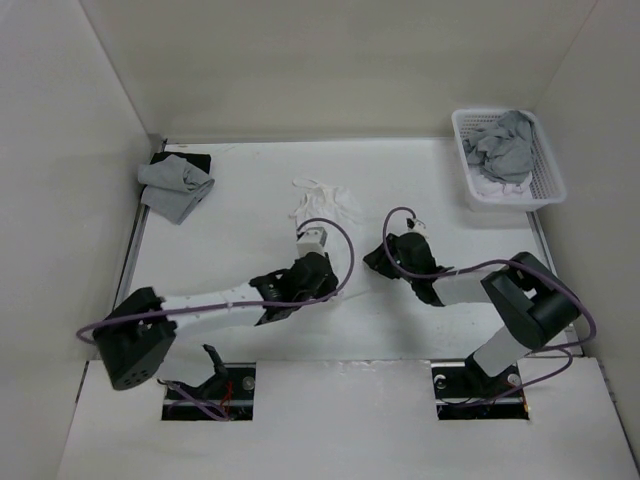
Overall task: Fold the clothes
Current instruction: Flatten the tank top out
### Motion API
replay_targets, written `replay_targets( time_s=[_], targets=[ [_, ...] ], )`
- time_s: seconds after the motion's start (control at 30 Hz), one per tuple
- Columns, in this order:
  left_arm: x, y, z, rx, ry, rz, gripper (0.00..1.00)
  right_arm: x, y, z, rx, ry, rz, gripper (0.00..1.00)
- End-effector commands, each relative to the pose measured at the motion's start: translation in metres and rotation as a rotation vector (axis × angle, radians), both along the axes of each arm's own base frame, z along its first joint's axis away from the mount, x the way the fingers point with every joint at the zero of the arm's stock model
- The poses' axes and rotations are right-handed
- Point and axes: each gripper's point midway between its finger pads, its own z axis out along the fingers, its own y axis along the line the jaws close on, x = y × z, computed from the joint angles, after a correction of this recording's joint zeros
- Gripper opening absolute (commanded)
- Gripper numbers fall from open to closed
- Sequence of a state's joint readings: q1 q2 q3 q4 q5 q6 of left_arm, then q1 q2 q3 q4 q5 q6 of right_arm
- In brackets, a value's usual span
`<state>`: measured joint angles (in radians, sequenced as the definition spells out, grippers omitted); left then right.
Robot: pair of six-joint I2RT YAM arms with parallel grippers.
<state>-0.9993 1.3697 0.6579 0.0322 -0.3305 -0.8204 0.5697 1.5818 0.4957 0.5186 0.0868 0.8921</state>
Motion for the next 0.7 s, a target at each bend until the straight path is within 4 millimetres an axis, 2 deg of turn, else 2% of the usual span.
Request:
replay_targets(
  time_s=[0.0,0.03,0.1,0.13,0.23,0.33,0.4,0.5,0.57,0.67],
  targets=[
    [0.015,0.040,0.039,-0.099,-0.102,0.154,0.06,0.000,0.037,0.014,0.099,-0.021,0.105,0.35],
    [0.015,0.055,0.040,-0.117,-0.102,0.192,0.06,0.001,0.042,0.015,0.110,-0.021,0.117,0.31],
    [0.016,0.081,0.037,-0.150,-0.096,0.265,0.07,0.006,0.047,0.018,0.127,-0.027,0.113,0.12],
    [0.017,0.093,0.033,-0.160,-0.089,0.298,0.07,0.008,0.046,0.019,0.131,-0.029,0.102,0.07],
    [0.018,0.118,0.024,-0.203,-0.060,0.369,0.07,0.014,0.040,0.039,0.132,-0.084,0.061,0.04],
    [0.025,0.122,0.027,-0.249,-0.057,0.377,0.07,0.014,0.031,0.071,0.092,-0.147,0.065,0.04],
    [0.030,0.115,0.035,-0.285,-0.069,0.353,0.07,0.014,0.026,0.089,0.032,-0.163,0.068,0.05],
    [0.035,0.101,0.052,-0.337,-0.094,0.310,0.06,0.000,0.033,0.110,-0.097,-0.173,0.130,0.07],
    [0.034,0.096,0.057,-0.344,-0.106,0.293,0.05,-0.013,0.038,0.111,-0.196,-0.149,0.173,0.13],
    [0.028,0.109,0.034,-0.305,-0.070,0.328,0.06,-0.035,0.046,0.092,-0.303,-0.090,0.233,0.34]
  ],
)
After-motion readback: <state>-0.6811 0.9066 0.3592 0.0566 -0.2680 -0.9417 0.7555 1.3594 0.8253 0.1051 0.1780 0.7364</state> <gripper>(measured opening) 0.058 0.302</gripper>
